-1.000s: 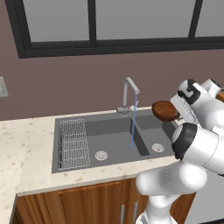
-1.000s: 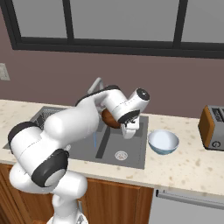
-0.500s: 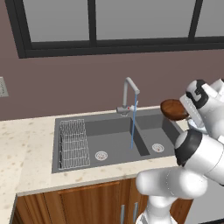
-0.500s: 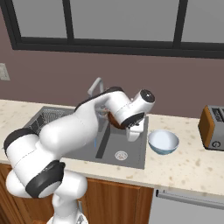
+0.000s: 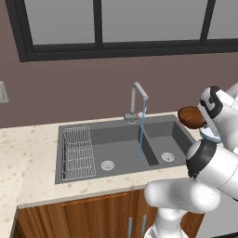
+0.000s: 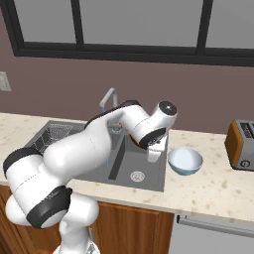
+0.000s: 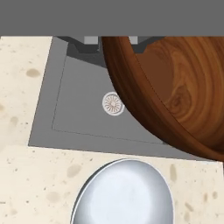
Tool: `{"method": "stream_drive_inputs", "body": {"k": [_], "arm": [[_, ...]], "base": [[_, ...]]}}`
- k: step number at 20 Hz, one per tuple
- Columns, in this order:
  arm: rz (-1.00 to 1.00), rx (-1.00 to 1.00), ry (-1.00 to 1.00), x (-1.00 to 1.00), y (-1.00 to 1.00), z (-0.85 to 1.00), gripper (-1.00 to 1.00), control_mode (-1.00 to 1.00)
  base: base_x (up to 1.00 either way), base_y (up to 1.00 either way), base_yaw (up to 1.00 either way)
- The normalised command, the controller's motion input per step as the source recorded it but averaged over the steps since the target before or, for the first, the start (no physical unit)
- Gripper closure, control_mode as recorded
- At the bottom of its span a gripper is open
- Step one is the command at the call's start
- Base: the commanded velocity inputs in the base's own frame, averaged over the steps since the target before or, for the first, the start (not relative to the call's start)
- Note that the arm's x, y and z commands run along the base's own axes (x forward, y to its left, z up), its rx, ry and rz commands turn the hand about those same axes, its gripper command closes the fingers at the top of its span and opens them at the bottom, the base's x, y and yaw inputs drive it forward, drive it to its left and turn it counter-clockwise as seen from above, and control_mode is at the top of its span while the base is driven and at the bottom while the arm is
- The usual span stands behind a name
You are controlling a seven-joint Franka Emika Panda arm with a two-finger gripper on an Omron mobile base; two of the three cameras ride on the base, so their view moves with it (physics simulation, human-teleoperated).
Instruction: Rinse each bowl for a few seconds and place them down in the sink or on the counter.
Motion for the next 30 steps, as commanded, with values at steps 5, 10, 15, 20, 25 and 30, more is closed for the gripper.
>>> {"method": "stream_drive_inputs", "body": {"k": [5, 10, 15, 20, 25, 30], "arm": [[-0.21, -0.03, 0.03, 0.00, -0.07, 0.01, 1.00, -1.00], [-0.23, -0.01, 0.00, 0.00, -0.02, 0.00, 1.00, -1.00], [-0.22, -0.01, 0.00, 0.00, -0.04, 0.00, 1.00, -1.00], [-0.23, -0.02, -0.01, 0.00, -0.03, -0.01, 1.00, -1.00], [-0.24, -0.03, -0.01, 0.00, 0.00, -0.01, 1.00, -1.00], [-0.25, -0.03, -0.02, 0.00, 0.00, 0.00, 1.00, -1.00]], "base": [[0.00, 0.00, 0.00], [0.00, 0.00, 0.00], [0.00, 0.00, 0.00], [0.00, 0.00, 0.00], [0.00, 0.00, 0.00], [0.00, 0.00, 0.00]]}}
